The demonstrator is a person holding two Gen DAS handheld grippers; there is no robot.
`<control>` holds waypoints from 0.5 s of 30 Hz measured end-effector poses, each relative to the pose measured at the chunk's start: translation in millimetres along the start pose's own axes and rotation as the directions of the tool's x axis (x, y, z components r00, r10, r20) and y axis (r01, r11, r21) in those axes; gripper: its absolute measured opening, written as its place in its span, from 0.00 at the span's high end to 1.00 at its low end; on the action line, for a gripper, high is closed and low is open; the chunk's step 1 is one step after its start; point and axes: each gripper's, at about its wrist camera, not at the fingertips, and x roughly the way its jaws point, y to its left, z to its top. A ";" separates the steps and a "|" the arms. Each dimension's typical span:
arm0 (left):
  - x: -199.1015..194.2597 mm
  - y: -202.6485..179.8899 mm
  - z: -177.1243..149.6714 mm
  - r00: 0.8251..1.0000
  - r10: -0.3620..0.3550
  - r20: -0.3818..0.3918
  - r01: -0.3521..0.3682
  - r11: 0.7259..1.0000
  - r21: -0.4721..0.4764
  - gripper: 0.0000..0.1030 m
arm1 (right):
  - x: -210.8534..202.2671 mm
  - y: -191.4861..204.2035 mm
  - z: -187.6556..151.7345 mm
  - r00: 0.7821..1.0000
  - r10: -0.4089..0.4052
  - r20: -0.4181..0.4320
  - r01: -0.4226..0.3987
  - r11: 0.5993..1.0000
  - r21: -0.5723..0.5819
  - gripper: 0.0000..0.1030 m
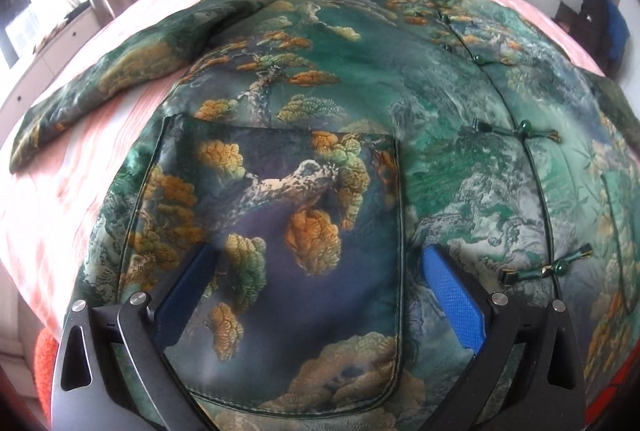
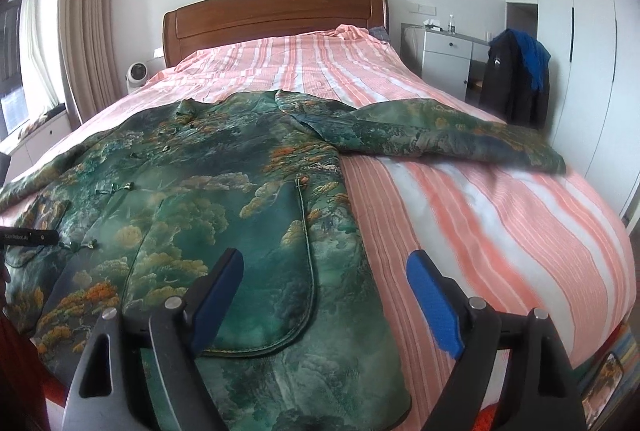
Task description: Fold large clothes
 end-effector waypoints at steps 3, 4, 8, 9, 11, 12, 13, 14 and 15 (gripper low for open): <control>2.6 -4.7 -1.6 1.000 0.016 0.005 -0.016 0.999 0.042 0.00 | -3.1 0.5 -1.3 1.000 -0.012 0.008 0.012 1.000 -0.013 0.19; 2.6 -5.1 -2.7 1.000 0.016 0.012 -0.017 0.999 0.052 0.00 | -4.4 -0.4 -1.9 1.000 -0.013 0.011 0.013 1.000 -0.010 0.19; -2.8 -6.0 -7.4 0.998 0.018 0.055 -0.023 0.995 0.093 0.00 | -8.7 -2.3 -2.6 0.999 -0.022 0.024 0.022 1.000 0.005 0.18; -7.4 -5.8 -8.2 0.998 0.019 0.068 -0.026 0.994 0.104 0.00 | -9.5 -1.7 -2.5 0.999 -0.026 0.029 0.025 1.000 0.005 0.18; -16.7 -4.1 -7.2 0.995 0.018 0.097 -0.029 0.993 0.111 0.00 | -11.2 -0.6 -1.3 0.999 -0.034 0.041 0.034 0.999 0.004 0.18; -24.4 -1.9 -7.3 0.992 0.011 0.127 -0.025 0.994 0.105 0.00 | -11.6 0.4 -0.7 0.998 -0.038 0.047 0.038 0.999 0.002 0.18; -33.5 0.8 -7.6 0.986 0.003 0.165 -0.019 0.995 0.095 0.00 | -11.9 1.2 -0.3 0.998 -0.043 0.051 0.043 0.999 0.001 0.18; -42.1 3.8 -7.1 0.980 -0.001 0.200 -0.015 0.996 0.082 0.00 | -11.9 2.2 0.3 0.997 -0.049 0.053 0.049 0.999 0.000 0.15; -50.0 7.6 -6.5 0.973 -0.004 0.231 -0.012 0.998 0.068 0.00 | -11.8 3.5 0.9 0.997 -0.056 0.058 0.056 0.998 -0.002 0.14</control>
